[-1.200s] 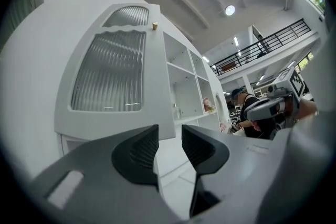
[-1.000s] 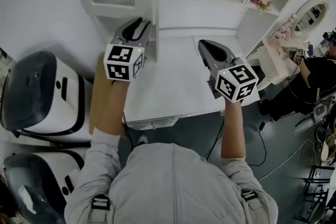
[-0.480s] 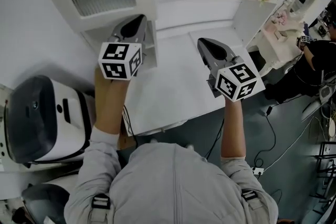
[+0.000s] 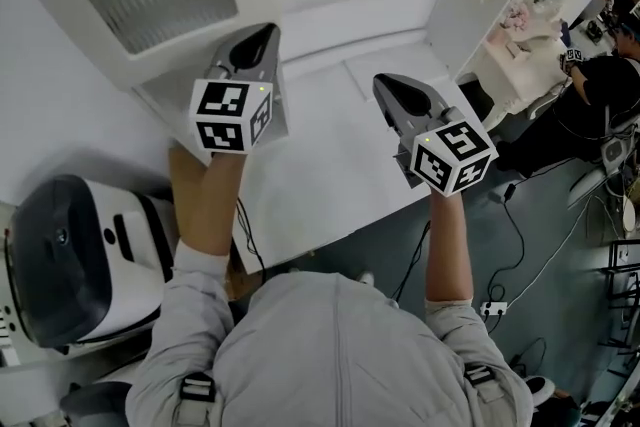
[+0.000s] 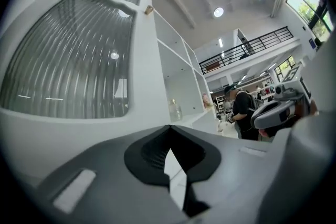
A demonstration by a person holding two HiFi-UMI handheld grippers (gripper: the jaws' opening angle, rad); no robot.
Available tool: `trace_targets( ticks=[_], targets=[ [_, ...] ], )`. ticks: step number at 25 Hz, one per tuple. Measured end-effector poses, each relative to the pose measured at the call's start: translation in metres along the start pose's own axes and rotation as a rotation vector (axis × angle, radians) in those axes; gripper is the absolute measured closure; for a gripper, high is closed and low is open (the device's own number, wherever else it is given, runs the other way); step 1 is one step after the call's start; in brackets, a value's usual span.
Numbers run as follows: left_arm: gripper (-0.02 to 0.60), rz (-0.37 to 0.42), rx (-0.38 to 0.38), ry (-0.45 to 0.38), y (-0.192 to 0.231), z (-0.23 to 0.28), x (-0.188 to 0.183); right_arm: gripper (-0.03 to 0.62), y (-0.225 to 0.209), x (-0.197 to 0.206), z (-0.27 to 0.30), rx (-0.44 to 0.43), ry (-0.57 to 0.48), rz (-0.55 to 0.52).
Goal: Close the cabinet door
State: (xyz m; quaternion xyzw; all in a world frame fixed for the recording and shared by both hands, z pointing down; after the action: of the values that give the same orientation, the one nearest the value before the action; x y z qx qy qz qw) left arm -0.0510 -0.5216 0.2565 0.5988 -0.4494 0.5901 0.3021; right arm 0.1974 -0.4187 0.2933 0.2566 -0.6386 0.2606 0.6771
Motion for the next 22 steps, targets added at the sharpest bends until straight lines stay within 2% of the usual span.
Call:
trace_targets(
  ticks=[7,15,19,22],
  targets=[
    [0.566,-0.043,-0.062,0.004,0.014,0.009,0.006,0.592,-0.003,0.004,-0.005,0.015,0.009,0.005],
    [0.566,-0.044,-0.103,0.025,0.023,0.023,0.007,0.592,-0.003,0.001,-0.011,0.024,0.026,-0.004],
    [0.566,-0.011,-0.12,0.024,0.022,0.023,0.006,0.592,0.0,-0.002,-0.018,0.03,0.022,-0.015],
    [0.566,-0.072,-0.122,0.03,0.023,0.023,0.008,0.592,0.002,-0.003,-0.022,0.029,0.014,-0.014]
  ],
)
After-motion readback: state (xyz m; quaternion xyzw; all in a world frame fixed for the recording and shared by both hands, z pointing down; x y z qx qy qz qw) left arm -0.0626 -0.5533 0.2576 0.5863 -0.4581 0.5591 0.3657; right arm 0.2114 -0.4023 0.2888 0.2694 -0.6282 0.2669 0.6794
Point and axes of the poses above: the fingertips, and each gripper's own axes: z forward along the fingers, y to its left, x out of its underside, the point moved 10 cm from there along -z, backward along the fingers, and after that the axes turned 15 degrees about -x, right-handed, at the moved point
